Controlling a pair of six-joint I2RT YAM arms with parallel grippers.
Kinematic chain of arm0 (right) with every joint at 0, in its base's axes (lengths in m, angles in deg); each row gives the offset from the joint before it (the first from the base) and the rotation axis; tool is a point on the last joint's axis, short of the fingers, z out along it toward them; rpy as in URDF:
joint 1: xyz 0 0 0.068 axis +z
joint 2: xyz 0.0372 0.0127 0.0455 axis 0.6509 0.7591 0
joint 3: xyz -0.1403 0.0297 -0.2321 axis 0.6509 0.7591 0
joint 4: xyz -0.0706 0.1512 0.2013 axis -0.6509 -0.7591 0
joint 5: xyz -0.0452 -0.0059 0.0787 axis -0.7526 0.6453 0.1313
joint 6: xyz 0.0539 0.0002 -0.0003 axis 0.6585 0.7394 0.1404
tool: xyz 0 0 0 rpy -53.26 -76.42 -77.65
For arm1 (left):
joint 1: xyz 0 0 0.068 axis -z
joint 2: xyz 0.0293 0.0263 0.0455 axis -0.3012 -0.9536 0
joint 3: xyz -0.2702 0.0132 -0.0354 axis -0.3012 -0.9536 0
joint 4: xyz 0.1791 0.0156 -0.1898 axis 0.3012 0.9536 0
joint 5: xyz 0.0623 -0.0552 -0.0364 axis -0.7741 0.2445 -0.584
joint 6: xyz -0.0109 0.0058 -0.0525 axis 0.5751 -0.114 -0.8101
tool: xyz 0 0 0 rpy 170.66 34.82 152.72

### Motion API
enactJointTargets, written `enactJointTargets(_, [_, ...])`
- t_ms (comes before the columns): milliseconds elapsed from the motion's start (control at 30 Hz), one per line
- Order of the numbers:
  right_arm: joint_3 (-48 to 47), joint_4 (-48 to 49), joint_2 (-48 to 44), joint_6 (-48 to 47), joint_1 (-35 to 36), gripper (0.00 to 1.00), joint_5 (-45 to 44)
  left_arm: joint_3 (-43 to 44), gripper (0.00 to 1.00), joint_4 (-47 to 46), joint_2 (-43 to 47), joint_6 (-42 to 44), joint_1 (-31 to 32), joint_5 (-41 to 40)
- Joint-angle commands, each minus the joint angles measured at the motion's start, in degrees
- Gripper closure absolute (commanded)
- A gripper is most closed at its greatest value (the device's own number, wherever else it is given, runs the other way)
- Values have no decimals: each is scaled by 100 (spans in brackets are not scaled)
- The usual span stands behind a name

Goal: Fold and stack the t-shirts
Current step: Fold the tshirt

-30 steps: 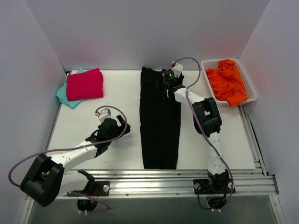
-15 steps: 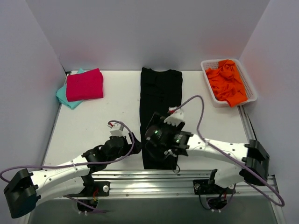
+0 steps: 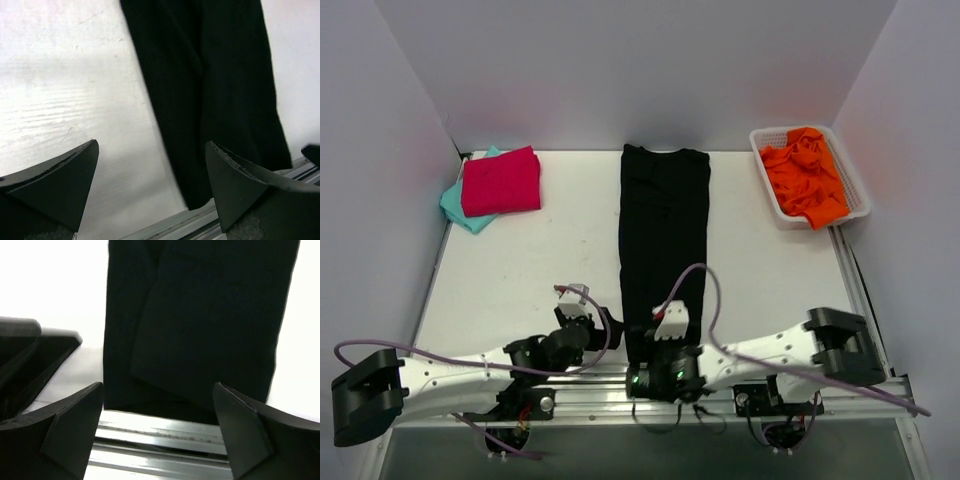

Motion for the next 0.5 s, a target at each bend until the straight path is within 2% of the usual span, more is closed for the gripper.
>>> enactJointTargets(0, [906, 1578, -1922, -1853, -1129, 16, 1383, 994, 4, 622, -125, 73, 59, -1])
enactJointTargets(33, [1352, 1511, -2278, -1881, -1550, 16, 2172, 1144, 4, 961, -143, 2, 76, 34])
enactJointTargets(67, [1496, 1362, -2577, -1795, -1685, 16, 2406, 1354, 4, 1321, -152, -60, 76, 104])
enactJointTargets(100, [1602, 1152, -3042, -1689, -1738, 14, 2591, 1400, 4, 1664, -99, -148, 94, 330])
enactJointTargets(233, [1901, 176, -3660, -1021, -1748, 14, 2944, 1312, 4, 1852, 156, -342, 129, 937])
enactJointTargets(367, [2532, 638, -3837, -836, -1747, 16, 3531, 1356, 4, 2036, 157, -430, 138, 1325])
enactJointTargets(467, [2893, 1158, -3470, -722, -1747, 17, 3813, 1514, 4, 2124, -150, -509, 138, 1756])
